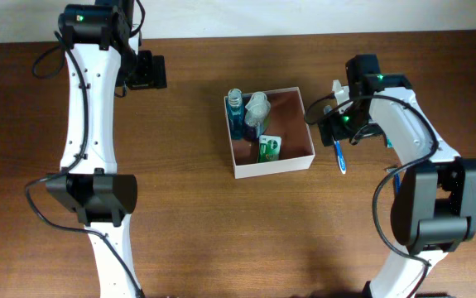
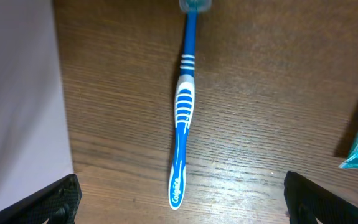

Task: Pack container
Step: 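Move the right gripper over the blue toothbrush handle, then lower the right gripper and close it on the toothbrush handle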

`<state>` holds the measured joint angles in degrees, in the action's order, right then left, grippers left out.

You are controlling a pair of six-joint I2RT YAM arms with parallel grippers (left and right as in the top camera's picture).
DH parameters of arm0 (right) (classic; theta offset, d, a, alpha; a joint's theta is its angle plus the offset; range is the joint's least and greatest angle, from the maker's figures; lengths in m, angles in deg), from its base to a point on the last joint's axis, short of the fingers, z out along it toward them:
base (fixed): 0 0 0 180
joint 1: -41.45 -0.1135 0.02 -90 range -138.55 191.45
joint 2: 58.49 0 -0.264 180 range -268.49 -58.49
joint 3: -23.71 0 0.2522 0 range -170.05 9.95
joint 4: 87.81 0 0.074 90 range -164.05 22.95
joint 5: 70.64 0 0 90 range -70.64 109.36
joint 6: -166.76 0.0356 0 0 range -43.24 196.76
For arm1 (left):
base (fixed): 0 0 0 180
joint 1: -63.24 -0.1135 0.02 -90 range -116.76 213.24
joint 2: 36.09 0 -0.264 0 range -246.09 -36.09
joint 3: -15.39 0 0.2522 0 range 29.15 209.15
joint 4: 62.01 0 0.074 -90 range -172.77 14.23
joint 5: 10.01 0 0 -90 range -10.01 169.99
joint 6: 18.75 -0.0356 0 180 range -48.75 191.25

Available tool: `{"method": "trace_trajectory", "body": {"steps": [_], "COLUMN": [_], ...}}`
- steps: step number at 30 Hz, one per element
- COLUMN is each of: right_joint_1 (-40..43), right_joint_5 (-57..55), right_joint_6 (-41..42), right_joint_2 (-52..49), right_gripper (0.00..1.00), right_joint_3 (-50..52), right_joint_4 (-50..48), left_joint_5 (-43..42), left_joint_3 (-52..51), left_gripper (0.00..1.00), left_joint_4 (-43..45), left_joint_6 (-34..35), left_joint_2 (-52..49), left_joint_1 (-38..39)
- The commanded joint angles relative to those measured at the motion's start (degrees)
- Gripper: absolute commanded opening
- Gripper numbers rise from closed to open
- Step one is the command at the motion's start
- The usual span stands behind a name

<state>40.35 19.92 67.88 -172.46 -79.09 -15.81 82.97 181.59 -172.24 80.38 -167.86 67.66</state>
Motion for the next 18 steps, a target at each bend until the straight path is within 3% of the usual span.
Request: {"method": "trace_trajectory", "body": {"steps": [1, 18], "right_joint_1": [1.2, 1.2], "right_joint_5": [2.5, 2.3], "right_joint_6": [-1.2, -1.6], "right_joint_2": [-2.6, -8.6], "right_gripper": [0.98, 0.99], "right_joint_3": [-1.0, -0.2], "right_joint_4": [-0.1, -2.2], "left_joint_5": [-0.4, -0.4], "left_joint_3": [-0.2, -0.2], "left_gripper": [0.99, 0.99], "left_joint_4": [0.0, 0.0], "left_joint_6": [0.5, 0.5], "left_joint_2": [1.7, 1.8], "left_joint_1": [-0.1, -0.1]}}
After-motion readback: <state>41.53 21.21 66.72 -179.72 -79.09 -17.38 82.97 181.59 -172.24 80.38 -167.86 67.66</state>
